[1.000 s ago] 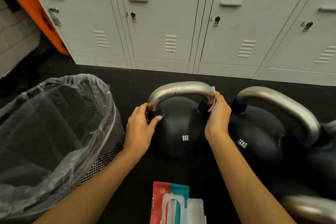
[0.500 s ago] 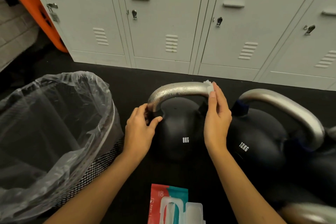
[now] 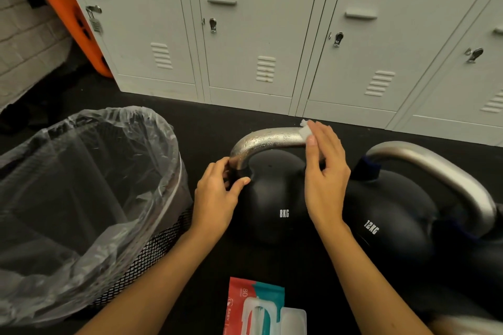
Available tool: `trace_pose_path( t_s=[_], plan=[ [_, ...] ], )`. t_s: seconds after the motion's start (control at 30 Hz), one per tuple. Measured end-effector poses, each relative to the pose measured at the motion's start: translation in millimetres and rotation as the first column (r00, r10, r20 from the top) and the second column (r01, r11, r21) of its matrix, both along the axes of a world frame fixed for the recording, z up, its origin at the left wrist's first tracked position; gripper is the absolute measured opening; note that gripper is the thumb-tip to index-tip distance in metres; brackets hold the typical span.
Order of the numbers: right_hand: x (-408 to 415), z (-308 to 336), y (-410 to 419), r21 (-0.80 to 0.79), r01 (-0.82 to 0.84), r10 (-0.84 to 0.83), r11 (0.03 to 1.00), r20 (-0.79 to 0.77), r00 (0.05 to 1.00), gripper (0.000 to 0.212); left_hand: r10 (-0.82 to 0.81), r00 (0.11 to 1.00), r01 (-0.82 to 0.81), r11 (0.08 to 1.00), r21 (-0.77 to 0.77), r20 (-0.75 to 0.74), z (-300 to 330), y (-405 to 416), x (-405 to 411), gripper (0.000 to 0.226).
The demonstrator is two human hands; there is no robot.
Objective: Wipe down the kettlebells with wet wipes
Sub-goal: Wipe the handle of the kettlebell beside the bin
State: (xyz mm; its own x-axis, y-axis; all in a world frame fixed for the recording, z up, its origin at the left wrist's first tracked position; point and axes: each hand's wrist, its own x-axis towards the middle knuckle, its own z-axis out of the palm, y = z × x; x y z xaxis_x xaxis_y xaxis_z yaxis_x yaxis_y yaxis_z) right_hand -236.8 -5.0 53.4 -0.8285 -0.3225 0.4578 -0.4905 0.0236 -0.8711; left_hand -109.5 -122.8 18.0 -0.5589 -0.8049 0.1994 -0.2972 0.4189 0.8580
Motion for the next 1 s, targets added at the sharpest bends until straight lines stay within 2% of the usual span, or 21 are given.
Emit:
trace_pose_path(
  t_s=[0.07, 0.2, 0.33, 0.43, 0.53, 0.63, 0.7, 0.83, 0.9, 1.0],
  plan=[
    [1, -2, 0, 0.030, -0.011, 0.012, 0.999, -0.035, 0.999, 0.033, 0.001, 1.000, -0.001, 1.000, 0.010, -0.009, -1, 0, 0, 0.047],
    [2, -5, 7, -0.073, 0.013, -0.004, 0.997, 0.114, 0.993, 0.030, 0.005, 1.000, -0.005, 1.000, 0.003, -0.004, -3, 0, 0, 0.041],
    [-5, 8, 2, -0.051, 0.033, -0.023, 0.998, 0.182, 0.983, 0.025, 0.021, 1.000, -0.020, 1.000, -0.023, 0.023, -4, 1, 1, 0.039],
    [-10, 23, -7, 0.101, 0.005, -0.018, 0.995, 0.124, 0.992, 0.025, 0.017, 1.000, -0.017, 0.999, -0.031, 0.018, -4, 1, 1, 0.038],
    [-8, 31, -9, 0.241, -0.057, 0.069, 0.969, -0.040, 0.997, 0.026, 0.014, 1.000, -0.014, 1.000, -0.027, 0.024, -5, -1, 0, 0.039],
    [-7, 22, 0, 0.228, -0.087, 0.124, 0.970, -0.156, 0.980, 0.028, 0.017, 1.000, -0.017, 1.000, -0.020, 0.026, -7, -3, 0, 0.039],
    [-7, 14, 7, 0.173, -0.065, 0.084, 0.983, -0.100, 0.991, 0.030, 0.017, 0.999, -0.016, 1.000, -0.021, 0.032, -8, -4, 0, 0.039],
    [-15, 18, 7, 0.097, -0.016, 0.002, 0.995, 0.152, 0.988, 0.027, 0.019, 0.999, -0.019, 1.000, -0.009, 0.027, -8, -4, -2, 0.037],
    [-15, 25, 0, 0.144, -0.036, 0.022, 0.989, 0.097, 0.995, 0.025, 0.017, 1.000, -0.017, 1.000, -0.011, 0.025, -7, -3, -2, 0.037],
    [-6, 27, -8, 0.260, -0.062, 0.104, 0.964, -0.148, 0.983, 0.026, 0.018, 1.000, -0.017, 1.000, -0.009, 0.023, -7, -3, -1, 0.037]
  ],
)
